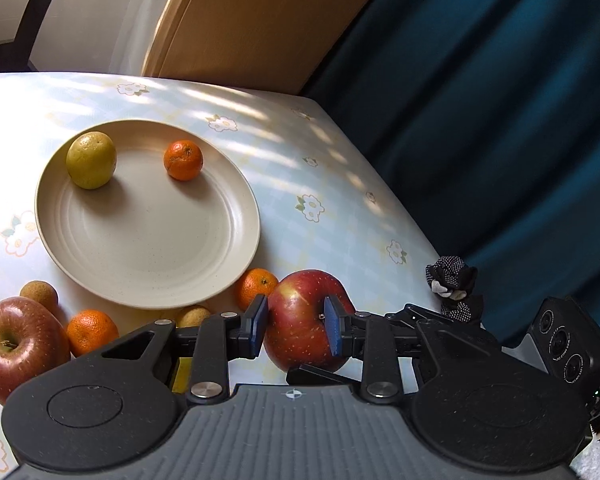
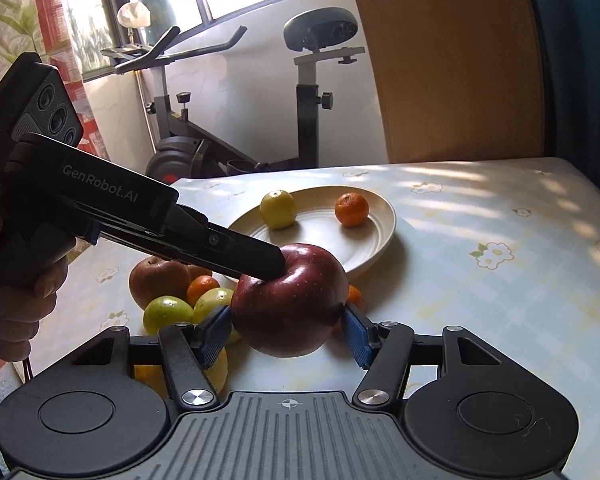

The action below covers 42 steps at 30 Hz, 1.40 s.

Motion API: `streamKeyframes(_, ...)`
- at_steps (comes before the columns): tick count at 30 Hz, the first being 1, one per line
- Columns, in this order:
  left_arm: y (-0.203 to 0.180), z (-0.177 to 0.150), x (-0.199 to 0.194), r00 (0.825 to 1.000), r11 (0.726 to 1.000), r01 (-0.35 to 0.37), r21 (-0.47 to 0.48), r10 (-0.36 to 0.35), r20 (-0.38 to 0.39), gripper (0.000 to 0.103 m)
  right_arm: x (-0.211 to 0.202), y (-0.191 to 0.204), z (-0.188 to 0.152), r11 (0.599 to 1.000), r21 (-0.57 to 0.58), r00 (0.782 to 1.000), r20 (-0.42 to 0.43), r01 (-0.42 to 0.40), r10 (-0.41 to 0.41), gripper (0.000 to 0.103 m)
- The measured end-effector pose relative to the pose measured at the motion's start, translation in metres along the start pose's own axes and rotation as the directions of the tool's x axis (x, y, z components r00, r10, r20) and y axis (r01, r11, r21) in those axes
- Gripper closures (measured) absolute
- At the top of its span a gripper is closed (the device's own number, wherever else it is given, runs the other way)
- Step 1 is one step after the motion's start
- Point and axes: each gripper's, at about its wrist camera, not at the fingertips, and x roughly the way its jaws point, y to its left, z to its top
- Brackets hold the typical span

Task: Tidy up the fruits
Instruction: 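Carry the red apple onto the plate beside the grapefruit and open the left gripper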

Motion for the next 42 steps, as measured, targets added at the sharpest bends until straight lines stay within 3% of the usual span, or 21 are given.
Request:
streamKeyframes(8,0.000,0.035,-0.023,0.993,0.998,-0.063,0.010,0.062,0.097,0.071,0.020,-0.003,0.054,0.998,-0.027,0.998,-0.008,-0.065,0.064,0.047)
streamKeyframes(15,0.021,0.061,-0.014,0.985,0.990,-0.139,0.026,0.135,0.104,0.071,0.073,-0.014,0.082,0.990,-0.066,0.991,-0.061,-0.127,0.123,0.046)
streamKeyframes(21,0.053,0.081,0.005,0.978,0.979,-0.199,-0.039,0.201,0.059,0.071,0.125,-0.031,0.087,0.985,-0.004,0.979,-0.112,-0.172,0.171,0.046)
streamKeyframes(27,0.067,0.089,0.028,0.975,0.975,-0.222,-0.029,0.222,0.009,0.071,0.151,-0.044,0.082,0.984,0.010,0.973,-0.148,-0.176,0.175,0.046)
streamKeyframes(37,0.086,0.106,0.024,0.972,0.968,-0.221,-0.117,0.228,0.052,0.071,0.178,-0.058,0.097,0.983,-0.011,0.976,-0.125,-0.183,0.180,0.047)
streamKeyframes(42,0.088,0.106,0.026,0.965,0.962,-0.253,-0.108,0.259,0.050,0.071,0.188,-0.056,0.104,0.989,-0.039,0.984,-0.114,-0.145,0.140,0.046)
